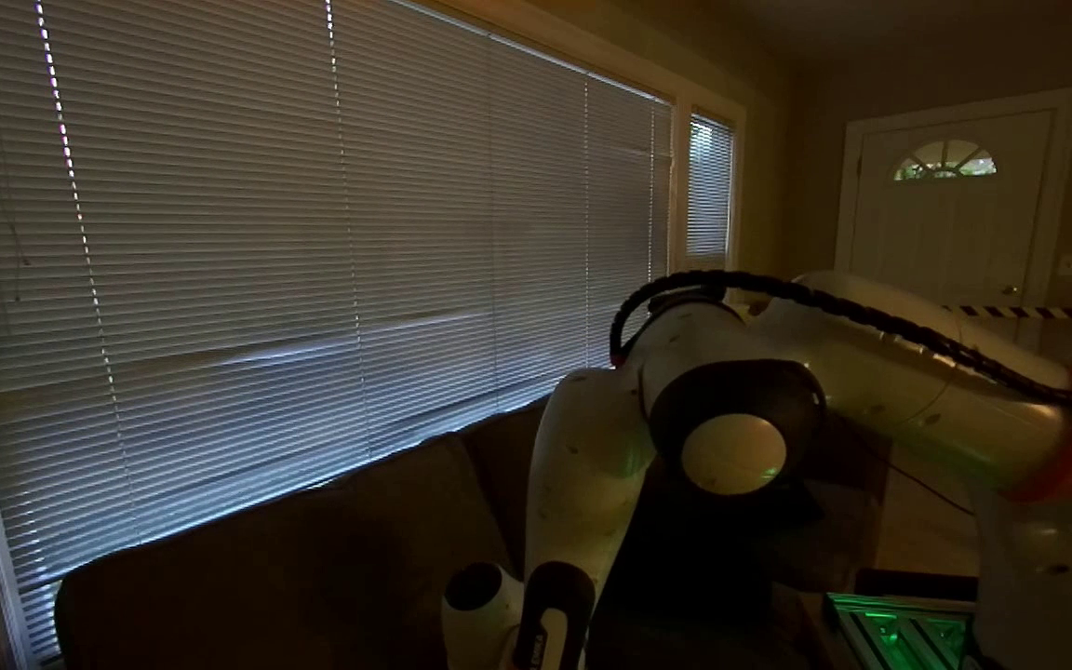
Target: Place the measuring cup on the left armrest of the sofa.
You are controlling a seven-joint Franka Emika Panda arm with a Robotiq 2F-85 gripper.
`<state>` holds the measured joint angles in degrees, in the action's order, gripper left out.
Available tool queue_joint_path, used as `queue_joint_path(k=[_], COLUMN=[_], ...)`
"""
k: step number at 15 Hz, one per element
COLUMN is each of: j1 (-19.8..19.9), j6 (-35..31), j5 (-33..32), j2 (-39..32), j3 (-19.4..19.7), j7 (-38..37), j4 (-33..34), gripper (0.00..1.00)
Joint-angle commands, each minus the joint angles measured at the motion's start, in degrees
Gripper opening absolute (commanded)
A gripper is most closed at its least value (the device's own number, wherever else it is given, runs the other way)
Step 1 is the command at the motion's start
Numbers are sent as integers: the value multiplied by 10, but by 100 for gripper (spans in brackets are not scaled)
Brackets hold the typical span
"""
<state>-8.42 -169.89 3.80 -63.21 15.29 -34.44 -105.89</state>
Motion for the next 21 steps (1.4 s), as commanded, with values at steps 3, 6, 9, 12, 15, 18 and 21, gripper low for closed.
queue_joint_path(k=[3, 6, 9, 12, 15, 18, 21], j1=[-25, -51, -93, -88, -60, -24, 13], j6=[-18, -11, 14, -3, -15, -10, 6], j5=[25, 20, 12, 10, 20, 37, 58], j2=[-21, -7, 17, 48, 84, 116, 135], j3=[25, 55, 101, 87, 29, -51, -144], j7=[10, 6, 3, 29, 60, 83, 115], j4=[13, -4, -29, -35, -11, 32, 94], gripper=[18, 0, 0, 1, 1, 1, 1])
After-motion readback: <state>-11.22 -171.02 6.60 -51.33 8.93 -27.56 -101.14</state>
